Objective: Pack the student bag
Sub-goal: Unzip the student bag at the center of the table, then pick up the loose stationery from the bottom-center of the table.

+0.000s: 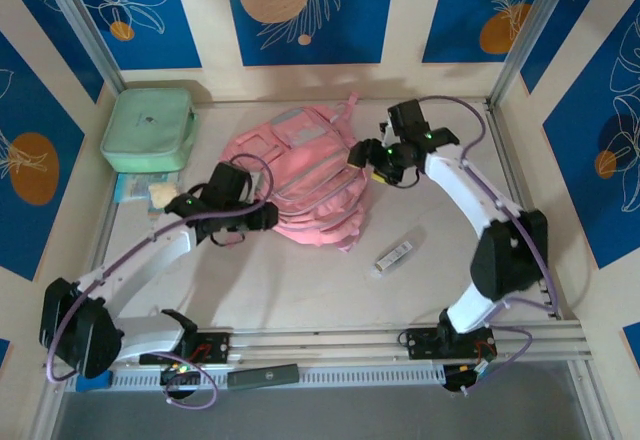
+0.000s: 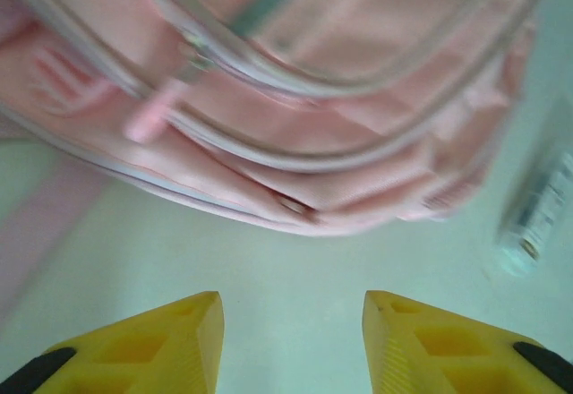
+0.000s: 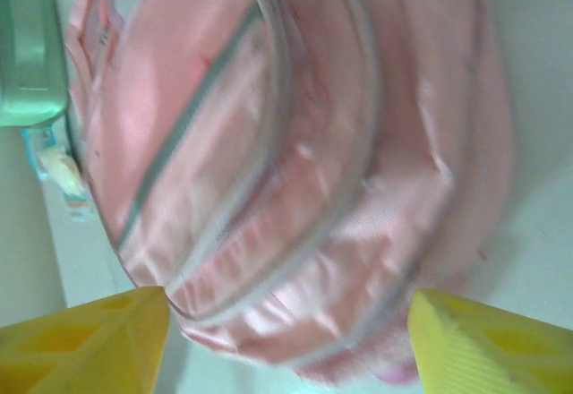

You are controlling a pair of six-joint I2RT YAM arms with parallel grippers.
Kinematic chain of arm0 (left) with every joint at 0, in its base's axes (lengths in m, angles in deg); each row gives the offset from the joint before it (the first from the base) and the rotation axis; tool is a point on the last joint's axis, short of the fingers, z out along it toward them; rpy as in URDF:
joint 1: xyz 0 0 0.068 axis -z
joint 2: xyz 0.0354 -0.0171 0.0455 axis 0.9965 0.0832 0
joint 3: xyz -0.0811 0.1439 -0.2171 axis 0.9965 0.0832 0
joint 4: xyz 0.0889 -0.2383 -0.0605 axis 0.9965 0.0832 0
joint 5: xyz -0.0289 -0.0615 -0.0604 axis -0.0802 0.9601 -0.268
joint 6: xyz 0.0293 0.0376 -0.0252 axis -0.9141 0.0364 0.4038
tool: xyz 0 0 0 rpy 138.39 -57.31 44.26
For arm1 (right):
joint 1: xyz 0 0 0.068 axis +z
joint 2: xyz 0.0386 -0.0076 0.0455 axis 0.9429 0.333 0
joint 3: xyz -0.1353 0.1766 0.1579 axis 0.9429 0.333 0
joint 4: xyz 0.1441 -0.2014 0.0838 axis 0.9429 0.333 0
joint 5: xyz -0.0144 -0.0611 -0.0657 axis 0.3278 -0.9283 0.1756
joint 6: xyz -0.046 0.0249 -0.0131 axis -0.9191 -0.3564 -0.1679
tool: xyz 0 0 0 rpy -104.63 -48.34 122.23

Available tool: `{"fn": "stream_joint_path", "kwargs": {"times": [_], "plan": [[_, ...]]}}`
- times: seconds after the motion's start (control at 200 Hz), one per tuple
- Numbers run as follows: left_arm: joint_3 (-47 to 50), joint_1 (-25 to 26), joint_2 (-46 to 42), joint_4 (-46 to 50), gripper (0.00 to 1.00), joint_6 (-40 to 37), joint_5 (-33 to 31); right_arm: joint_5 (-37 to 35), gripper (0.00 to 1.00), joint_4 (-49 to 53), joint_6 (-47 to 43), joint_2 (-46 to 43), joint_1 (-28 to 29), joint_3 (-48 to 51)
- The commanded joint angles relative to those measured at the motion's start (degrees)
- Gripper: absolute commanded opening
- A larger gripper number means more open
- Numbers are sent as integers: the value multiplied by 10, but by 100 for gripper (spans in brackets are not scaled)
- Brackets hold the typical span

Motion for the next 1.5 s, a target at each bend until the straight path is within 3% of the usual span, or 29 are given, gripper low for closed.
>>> {"fn": "stream_joint_path", "kwargs": {"times": [0.0,0.2,0.355,0.525,0.835,1.276,1.496], "plan": [[22,49,-8,-45,46,61,4,-74,78,105,-4,-60,2,53],[28,136,13,-104,46,95,-27,-138,100,178,65,-164,22,190],[37,169,40,-151,46,106,-31,-157,99,168,141,-204,61,287],[43,179,55,-167,47,106,-33,-137,99,93,200,-176,93,353],[43,179,59,-156,49,106,-53,-187,100,-3,267,-104,112,352],[46,178,47,-134,54,106,-63,-228,67,29,302,-58,159,351],[40,178,58,-132,55,104,-58,-198,51,9,261,-78,133,382]]}}
